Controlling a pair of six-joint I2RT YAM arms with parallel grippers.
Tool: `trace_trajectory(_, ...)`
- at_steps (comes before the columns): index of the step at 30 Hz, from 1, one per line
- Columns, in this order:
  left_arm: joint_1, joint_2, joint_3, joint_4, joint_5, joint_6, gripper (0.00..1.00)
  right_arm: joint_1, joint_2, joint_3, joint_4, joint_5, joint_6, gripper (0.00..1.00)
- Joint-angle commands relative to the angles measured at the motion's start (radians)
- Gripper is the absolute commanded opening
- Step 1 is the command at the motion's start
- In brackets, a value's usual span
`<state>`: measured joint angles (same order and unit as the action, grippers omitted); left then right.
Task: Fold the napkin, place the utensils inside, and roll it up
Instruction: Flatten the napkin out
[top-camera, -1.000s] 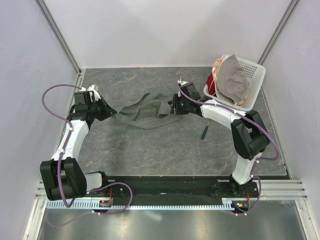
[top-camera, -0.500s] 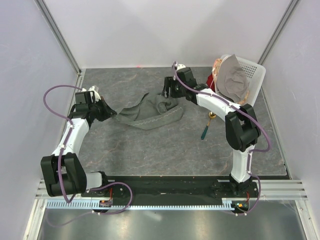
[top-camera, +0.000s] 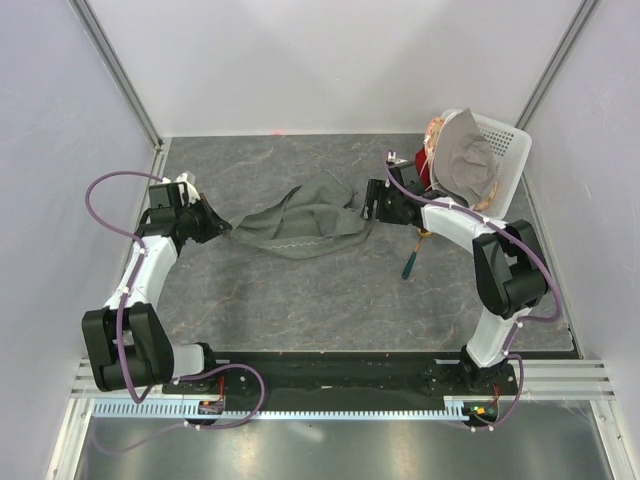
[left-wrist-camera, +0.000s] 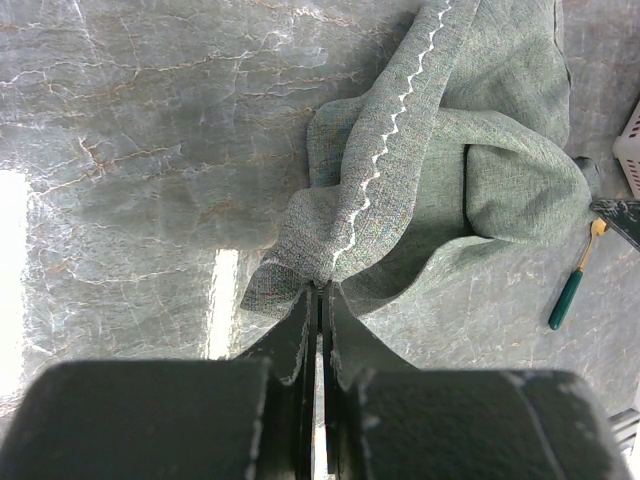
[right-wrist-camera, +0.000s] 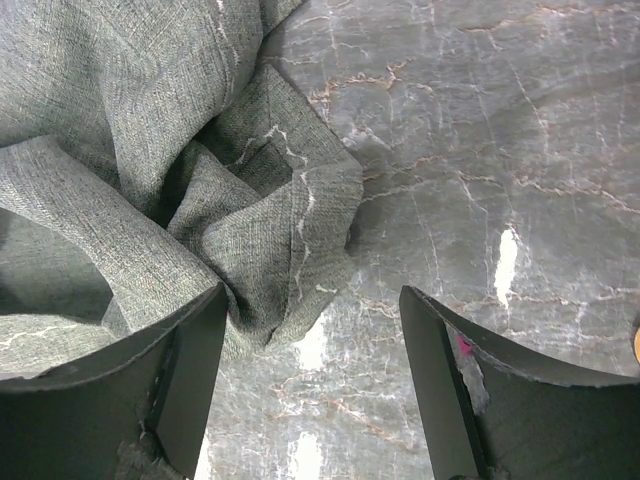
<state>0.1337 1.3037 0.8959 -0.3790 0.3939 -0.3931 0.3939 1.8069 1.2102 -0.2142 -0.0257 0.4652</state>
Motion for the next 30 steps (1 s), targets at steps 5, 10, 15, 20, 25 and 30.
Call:
trace_trajectory(5,0.009,0.008,0.009,0.037,0.002,-0.018,0.02,-0.01,-0.081,-0.089,0.114,-0.158,0.102,0.77)
trace_trajectory(10,0.009,0.011,0.011,0.038,0.013,-0.02,0.02,-0.007,-0.061,-0.121,0.242,-0.286,0.167,0.74)
trace_trajectory(15,0.012,0.008,0.011,0.038,0.013,-0.018,0.02,-0.009,-0.006,-0.034,0.217,-0.309,0.144,0.34)
trace_trajectory(20,0.012,0.005,0.009,0.038,0.016,-0.018,0.02,-0.006,0.075,0.207,0.162,-0.302,0.119,0.09)
trace_trajectory(25,0.015,0.002,0.008,0.038,0.013,-0.016,0.02,0.014,0.296,0.536,0.191,-0.355,0.15,0.08)
trace_trajectory(30,0.017,-0.003,0.0,0.038,0.01,-0.016,0.02,0.017,0.395,0.695,0.061,-0.32,0.087,0.64)
